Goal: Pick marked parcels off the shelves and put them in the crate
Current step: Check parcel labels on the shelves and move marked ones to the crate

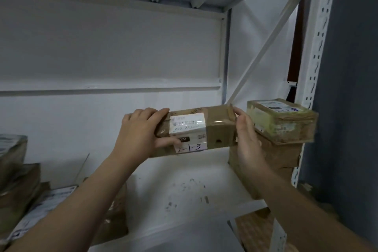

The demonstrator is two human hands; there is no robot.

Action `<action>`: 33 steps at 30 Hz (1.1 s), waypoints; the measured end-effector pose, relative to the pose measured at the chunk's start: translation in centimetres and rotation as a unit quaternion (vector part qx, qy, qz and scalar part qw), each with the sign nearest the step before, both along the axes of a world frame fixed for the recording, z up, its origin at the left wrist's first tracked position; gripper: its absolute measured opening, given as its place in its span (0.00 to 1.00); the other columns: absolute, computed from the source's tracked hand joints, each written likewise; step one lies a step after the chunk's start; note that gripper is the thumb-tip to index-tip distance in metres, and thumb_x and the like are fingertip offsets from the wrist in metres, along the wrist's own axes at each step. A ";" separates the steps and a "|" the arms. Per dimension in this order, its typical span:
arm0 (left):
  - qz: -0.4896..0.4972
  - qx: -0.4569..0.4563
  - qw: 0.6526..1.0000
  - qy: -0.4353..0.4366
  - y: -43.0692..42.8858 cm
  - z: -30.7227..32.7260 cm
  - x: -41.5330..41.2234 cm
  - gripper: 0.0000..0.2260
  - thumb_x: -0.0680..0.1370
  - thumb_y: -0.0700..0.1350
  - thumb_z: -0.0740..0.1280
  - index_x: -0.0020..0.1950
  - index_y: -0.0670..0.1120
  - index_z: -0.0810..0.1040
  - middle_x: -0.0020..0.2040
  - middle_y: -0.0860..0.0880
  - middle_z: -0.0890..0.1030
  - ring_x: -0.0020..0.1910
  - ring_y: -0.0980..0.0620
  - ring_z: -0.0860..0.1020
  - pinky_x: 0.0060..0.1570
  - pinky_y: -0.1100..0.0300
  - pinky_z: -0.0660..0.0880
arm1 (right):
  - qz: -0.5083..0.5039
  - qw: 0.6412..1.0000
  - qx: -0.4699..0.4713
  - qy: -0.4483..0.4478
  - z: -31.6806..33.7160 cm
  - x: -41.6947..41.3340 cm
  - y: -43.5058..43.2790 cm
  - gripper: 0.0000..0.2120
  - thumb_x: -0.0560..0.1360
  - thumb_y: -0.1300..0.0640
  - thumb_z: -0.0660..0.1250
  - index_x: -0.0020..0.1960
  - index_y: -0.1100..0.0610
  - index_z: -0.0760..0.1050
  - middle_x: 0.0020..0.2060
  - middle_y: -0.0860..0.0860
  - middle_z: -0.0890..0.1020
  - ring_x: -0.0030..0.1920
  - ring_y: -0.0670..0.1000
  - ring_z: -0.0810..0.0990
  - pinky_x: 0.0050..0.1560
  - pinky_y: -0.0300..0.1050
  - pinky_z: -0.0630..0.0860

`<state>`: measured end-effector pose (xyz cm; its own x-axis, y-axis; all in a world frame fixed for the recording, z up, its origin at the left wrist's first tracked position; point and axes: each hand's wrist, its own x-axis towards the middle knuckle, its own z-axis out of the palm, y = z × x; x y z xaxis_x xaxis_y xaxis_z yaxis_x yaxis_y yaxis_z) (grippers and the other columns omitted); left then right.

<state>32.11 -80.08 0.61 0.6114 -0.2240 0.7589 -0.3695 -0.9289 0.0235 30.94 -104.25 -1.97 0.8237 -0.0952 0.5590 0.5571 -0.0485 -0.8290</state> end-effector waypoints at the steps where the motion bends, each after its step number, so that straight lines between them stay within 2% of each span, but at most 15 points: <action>1: -0.009 -0.057 0.997 0.054 0.2 -0.1 -0.2 0.39 0.65 0.75 0.59 0.67 0.51 0.74 0.55 0.51 0.79 0.52 0.49 0.76 0.53 0.52 0.71 | 0.004 1.000 -0.005 0.000 -0.2 0.3 0.4 0.24 0.77 0.44 0.59 0.72 0.46 0.62 0.64 0.44 0.73 0.63 0.45 0.72 0.59 0.29 0.68; 2: -0.032 -0.135 0.984 0.110 0.2 -0.2 -0.4 0.34 0.66 0.74 0.62 0.65 0.55 0.75 0.53 0.54 0.80 0.51 0.52 0.77 0.51 0.55 0.73 | 0.007 1.000 -0.010 -0.003 -0.7 0.6 0.9 0.29 0.75 0.46 0.65 0.74 0.46 0.60 0.65 0.45 0.73 0.64 0.46 0.74 0.62 0.37 0.71; 4: -0.078 -0.250 0.949 0.173 0.4 -0.8 -0.3 0.15 0.71 0.66 0.66 0.53 0.63 0.80 0.43 0.61 0.83 0.46 0.59 0.79 0.45 0.61 0.74 | 0.014 1.000 -0.004 0.006 -1.5 1.2 1.8 0.35 0.72 0.53 0.73 0.73 0.46 0.60 0.64 0.47 0.75 0.63 0.47 0.76 0.63 0.47 0.73; 5: -0.081 -0.260 0.945 0.181 0.6 -1.2 -0.2 0.06 0.73 0.64 0.66 0.46 0.66 0.80 0.38 0.63 0.82 0.42 0.63 0.79 0.41 0.63 0.73 | 0.022 1.000 0.010 0.015 -1.8 1.4 2.1 0.35 0.71 0.55 0.74 0.72 0.45 0.61 0.63 0.47 0.76 0.61 0.48 0.77 0.62 0.50 0.74; 6: -0.087 -0.265 0.942 0.187 0.7 -1.4 -0.1 0.05 0.74 0.62 0.65 0.40 0.67 0.79 0.35 0.64 0.82 0.39 0.65 0.79 0.38 0.64 0.72 | 0.029 0.999 0.033 0.024 -1.9 1.5 2.5 0.33 0.71 0.56 0.74 0.70 0.46 0.63 0.62 0.48 0.77 0.58 0.48 0.79 0.59 0.50 0.76; 10: -0.102 -0.294 0.925 0.216 1.0 -1.8 -0.1 0.09 0.75 0.63 0.63 0.40 0.64 0.80 0.34 0.62 0.82 0.35 0.65 0.78 0.35 0.64 0.72 | 0.057 0.992 0.102 0.045 -2.0 1.0 3.1 0.26 0.74 0.63 0.70 0.67 0.50 0.64 0.57 0.48 0.76 0.46 0.39 0.83 0.44 0.39 0.81; 16: -0.100 -0.304 0.921 0.222 0.9 -2.0 0.0 0.09 0.75 0.63 0.63 0.42 0.63 0.81 0.33 0.62 0.82 0.35 0.65 0.79 0.35 0.65 0.71 | 0.042 0.990 0.128 0.050 -2.6 1.1 3.4 0.26 0.74 0.63 0.70 0.67 0.50 0.64 0.55 0.47 0.76 0.46 0.40 0.83 0.42 0.40 0.81; 19: -0.133 -0.313 0.916 0.213 0.7 -2.4 -0.3 0.09 0.75 0.60 0.66 0.52 0.62 0.80 0.45 0.61 0.82 0.45 0.64 0.78 0.42 0.66 0.73 | 0.056 0.983 0.162 0.068 -2.7 1.7 3.4 0.27 0.75 0.62 0.69 0.70 0.48 0.63 0.59 0.51 0.77 0.52 0.47 0.83 0.47 0.46 0.81; 21: -0.179 -0.315 0.904 0.228 0.9 -3.0 -1.1 0.17 0.72 0.57 0.67 0.60 0.60 0.77 0.55 0.58 0.78 0.52 0.60 0.76 0.50 0.59 0.76 | 0.063 0.973 0.202 0.094 -2.8 2.1 3.6 0.27 0.77 0.62 0.66 0.71 0.46 0.62 0.61 0.55 0.77 0.54 0.51 0.82 0.50 0.50 0.81; 23: -0.207 -0.284 0.904 0.245 1.2 -4.3 -2.5 0.24 0.67 0.54 0.65 0.64 0.60 0.73 0.58 0.57 0.74 0.56 0.58 0.74 0.55 0.54 0.76 | 0.066 0.965 0.227 0.116 -3.2 2.4 4.4 0.28 0.79 0.63 0.63 0.73 0.46 0.59 0.59 0.57 0.79 0.51 0.50 0.83 0.49 0.48 0.81; 25: -0.197 -0.274 0.914 0.224 1.8 -6.1 -3.9 0.27 0.65 0.56 0.65 0.65 0.61 0.70 0.59 0.59 0.73 0.58 0.56 0.72 0.56 0.51 0.76 | 0.056 0.966 0.217 0.129 -3.7 2.2 5.9 0.27 0.79 0.62 0.63 0.73 0.49 0.58 0.58 0.57 0.78 0.48 0.47 0.84 0.47 0.44 0.81; 28: -0.155 -0.300 0.928 0.157 3.1 -8.6 -6.3 0.18 0.69 0.59 0.66 0.59 0.63 0.71 0.57 0.67 0.73 0.57 0.61 0.72 0.52 0.52 0.77 | 0.054 0.972 0.174 0.149 -4.6 1.6 9.3 0.22 0.76 0.61 0.67 0.66 0.52 0.62 0.57 0.55 0.76 0.48 0.48 0.82 0.44 0.42 0.81; 31: -0.108 -0.325 0.935 0.091 5.3 -10.4 -8.0 0.14 0.72 0.60 0.64 0.56 0.60 0.75 0.57 0.65 0.74 0.58 0.62 0.73 0.54 0.53 0.76 | 0.135 0.977 0.089 0.137 -6.0 0.2 13.4 0.16 0.75 0.60 0.69 0.59 0.49 0.68 0.55 0.50 0.77 0.47 0.45 0.83 0.41 0.40 0.80; 33: -0.074 -0.388 0.915 0.084 6.9 -11.2 -8.8 0.13 0.73 0.63 0.64 0.55 0.61 0.75 0.62 0.61 0.73 0.58 0.59 0.75 0.54 0.52 0.77 | 0.208 0.972 0.016 0.108 -7.3 -1.0 15.8 0.22 0.72 0.59 0.73 0.61 0.44 0.70 0.59 0.47 0.77 0.54 0.44 0.81 0.48 0.41 0.79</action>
<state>23.27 -73.13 -10.59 0.7406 0.2529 0.6225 -0.4207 -0.5478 0.7231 29.96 -88.50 -9.24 0.8930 0.2558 0.3703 0.3349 0.1718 -0.9265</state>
